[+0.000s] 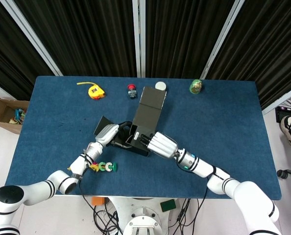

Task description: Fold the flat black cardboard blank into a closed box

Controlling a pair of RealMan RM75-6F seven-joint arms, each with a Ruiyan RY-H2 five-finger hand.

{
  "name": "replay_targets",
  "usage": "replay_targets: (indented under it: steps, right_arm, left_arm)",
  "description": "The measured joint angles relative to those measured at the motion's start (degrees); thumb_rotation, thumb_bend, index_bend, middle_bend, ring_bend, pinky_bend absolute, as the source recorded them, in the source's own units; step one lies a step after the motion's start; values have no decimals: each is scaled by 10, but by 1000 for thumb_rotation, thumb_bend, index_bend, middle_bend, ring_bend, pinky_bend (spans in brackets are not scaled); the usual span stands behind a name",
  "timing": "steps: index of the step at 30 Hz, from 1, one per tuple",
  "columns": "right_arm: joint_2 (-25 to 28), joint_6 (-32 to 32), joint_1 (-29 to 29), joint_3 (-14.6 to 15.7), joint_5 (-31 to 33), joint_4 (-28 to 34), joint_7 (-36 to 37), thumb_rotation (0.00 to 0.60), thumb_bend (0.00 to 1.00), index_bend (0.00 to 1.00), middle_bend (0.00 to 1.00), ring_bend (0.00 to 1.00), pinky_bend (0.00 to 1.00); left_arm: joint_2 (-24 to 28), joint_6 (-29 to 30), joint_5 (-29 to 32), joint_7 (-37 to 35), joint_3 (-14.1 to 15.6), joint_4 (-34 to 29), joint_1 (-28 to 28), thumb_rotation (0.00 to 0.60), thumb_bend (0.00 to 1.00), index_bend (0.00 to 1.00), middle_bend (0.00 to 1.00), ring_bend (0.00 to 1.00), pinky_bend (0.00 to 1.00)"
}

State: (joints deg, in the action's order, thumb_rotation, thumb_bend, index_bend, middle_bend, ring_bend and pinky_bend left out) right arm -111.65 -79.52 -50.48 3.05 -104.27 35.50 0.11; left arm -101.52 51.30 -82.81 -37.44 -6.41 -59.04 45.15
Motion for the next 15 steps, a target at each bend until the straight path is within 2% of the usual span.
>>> replay_targets:
  steps: [6, 15]
  right_arm:
    - [4, 2, 1, 0, 1, 6, -5, 600, 167, 478, 409, 794, 1000]
    - [8, 9, 2, 2, 2, 13, -12, 600, 167, 478, 408, 794, 1000]
  left_arm:
    - [1, 3, -8, 2, 6, 0, 0, 347, 51, 137, 225, 504, 844]
    - [0, 3, -9, 9, 9, 3, 0, 348, 52, 123, 221, 504, 844]
